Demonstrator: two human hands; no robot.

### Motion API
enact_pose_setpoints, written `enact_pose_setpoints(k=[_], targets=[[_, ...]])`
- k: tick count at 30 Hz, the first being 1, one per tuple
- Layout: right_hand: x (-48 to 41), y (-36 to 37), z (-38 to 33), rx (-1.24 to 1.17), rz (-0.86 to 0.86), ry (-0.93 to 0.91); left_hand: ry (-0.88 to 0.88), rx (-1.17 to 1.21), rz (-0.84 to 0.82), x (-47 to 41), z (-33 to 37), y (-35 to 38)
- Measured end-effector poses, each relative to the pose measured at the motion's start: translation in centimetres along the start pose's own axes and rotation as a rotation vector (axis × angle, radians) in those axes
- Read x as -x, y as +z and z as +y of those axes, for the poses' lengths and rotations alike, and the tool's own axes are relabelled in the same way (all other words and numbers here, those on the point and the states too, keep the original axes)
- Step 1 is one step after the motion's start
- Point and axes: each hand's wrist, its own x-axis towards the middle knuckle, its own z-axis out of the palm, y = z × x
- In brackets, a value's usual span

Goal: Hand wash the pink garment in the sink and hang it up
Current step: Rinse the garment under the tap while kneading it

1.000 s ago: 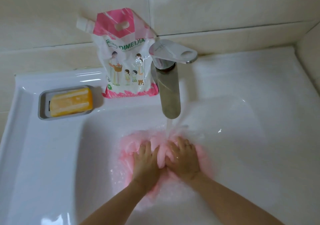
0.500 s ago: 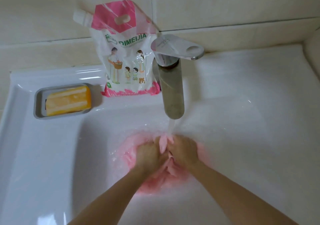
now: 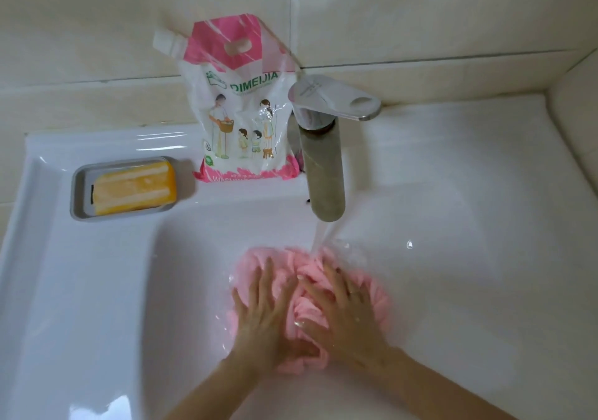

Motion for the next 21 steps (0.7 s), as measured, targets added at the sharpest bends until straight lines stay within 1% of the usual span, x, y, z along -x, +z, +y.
enact_pose_setpoints(k=[1,2,4,5,8,9,11,14,17,19,21], targets=[[0.0,0.9,0.1,0.049,0.013,-0.024,0.002,0.018,-0.039,0.1,0.3,0.5],[-0.1,1.3,0.1,0.065,0.010,-0.015,0.001,0.038,-0.035,0.2,0.4,1.2],[-0.7,1.4,-0.3,0.077,0.067,-0.005,-0.008,0.074,-0.004,0.0,0.8,1.9],[-1.0,1.9,-0.2,0.093,0.124,-0.020,-0.011,0.104,0.022,-0.2,1.0,2.0],[-2.1,2.6,0.0,0.058,0.248,-0.007,0.003,0.215,0.237,-1.6,1.4,2.3],[-2.5,3.1,0.2,0.051,0.311,-0.011,0.011,0.237,0.285,-2.1,1.4,2.4],[-3.0,3.7,0.5,0.049,0.380,-0.019,0.032,0.245,0.352,-2.9,1.3,2.9],[-4.2,3.5,0.7,0.067,0.402,-0.014,0.085,0.183,0.380,-4.2,0.7,3.2],[-5.5,3.1,0.8,0.068,0.432,0.031,0.215,0.150,0.412,-5.7,0.3,2.7],[-6.4,2.7,0.9,0.082,0.432,0.066,0.250,0.167,0.374,-6.6,0.1,2.3],[-7.0,2.1,0.6,0.111,0.398,0.142,0.227,0.183,0.321,-7.3,0.0,1.9]])
